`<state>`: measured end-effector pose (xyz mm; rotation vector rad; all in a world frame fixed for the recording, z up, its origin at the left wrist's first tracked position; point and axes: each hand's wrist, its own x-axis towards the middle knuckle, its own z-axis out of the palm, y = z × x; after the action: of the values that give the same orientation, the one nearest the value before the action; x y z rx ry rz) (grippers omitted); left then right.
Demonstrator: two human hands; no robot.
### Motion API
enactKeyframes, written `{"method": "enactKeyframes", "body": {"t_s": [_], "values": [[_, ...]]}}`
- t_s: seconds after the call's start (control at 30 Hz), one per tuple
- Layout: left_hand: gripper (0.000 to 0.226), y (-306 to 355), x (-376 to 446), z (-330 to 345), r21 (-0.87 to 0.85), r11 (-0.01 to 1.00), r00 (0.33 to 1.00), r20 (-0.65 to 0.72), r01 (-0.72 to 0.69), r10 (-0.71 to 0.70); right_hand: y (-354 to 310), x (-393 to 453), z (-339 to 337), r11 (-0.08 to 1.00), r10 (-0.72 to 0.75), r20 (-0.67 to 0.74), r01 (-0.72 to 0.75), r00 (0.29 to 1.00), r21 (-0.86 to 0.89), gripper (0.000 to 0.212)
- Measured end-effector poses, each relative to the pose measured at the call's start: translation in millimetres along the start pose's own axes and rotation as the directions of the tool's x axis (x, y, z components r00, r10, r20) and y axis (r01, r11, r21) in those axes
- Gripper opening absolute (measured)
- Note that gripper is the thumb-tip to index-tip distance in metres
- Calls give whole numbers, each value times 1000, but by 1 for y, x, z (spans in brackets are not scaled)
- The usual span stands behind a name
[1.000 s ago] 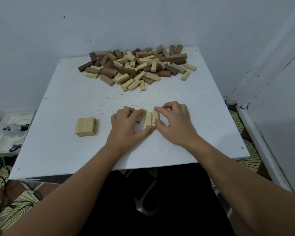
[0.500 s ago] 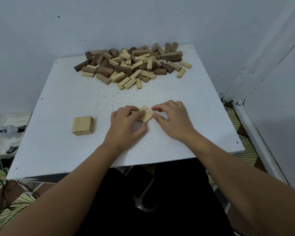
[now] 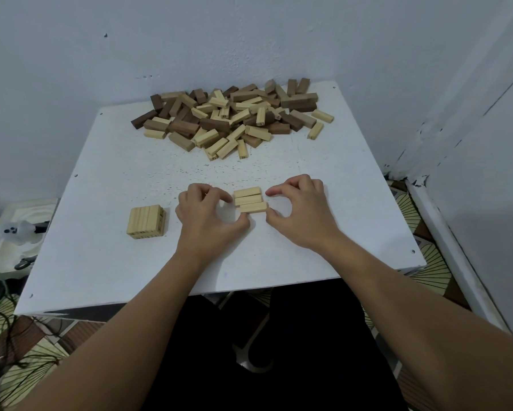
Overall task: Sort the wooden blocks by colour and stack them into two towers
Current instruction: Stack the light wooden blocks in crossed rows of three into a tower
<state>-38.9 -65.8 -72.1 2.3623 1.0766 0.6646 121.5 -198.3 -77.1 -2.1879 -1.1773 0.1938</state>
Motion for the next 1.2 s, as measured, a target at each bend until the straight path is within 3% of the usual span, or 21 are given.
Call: {"method": "enactKeyframes", "body": {"t_s": [0.37,1.2], "values": [[27,-2,5,-4,-146,989,996,91,25,-12,0,2,0,1000,-21,4,21,1000,-5,29],[30,-4,9,-8,-185,982,995,101,31,-13,-1,5,1,1000,-2,-2,2,1000,-9,27]]}}
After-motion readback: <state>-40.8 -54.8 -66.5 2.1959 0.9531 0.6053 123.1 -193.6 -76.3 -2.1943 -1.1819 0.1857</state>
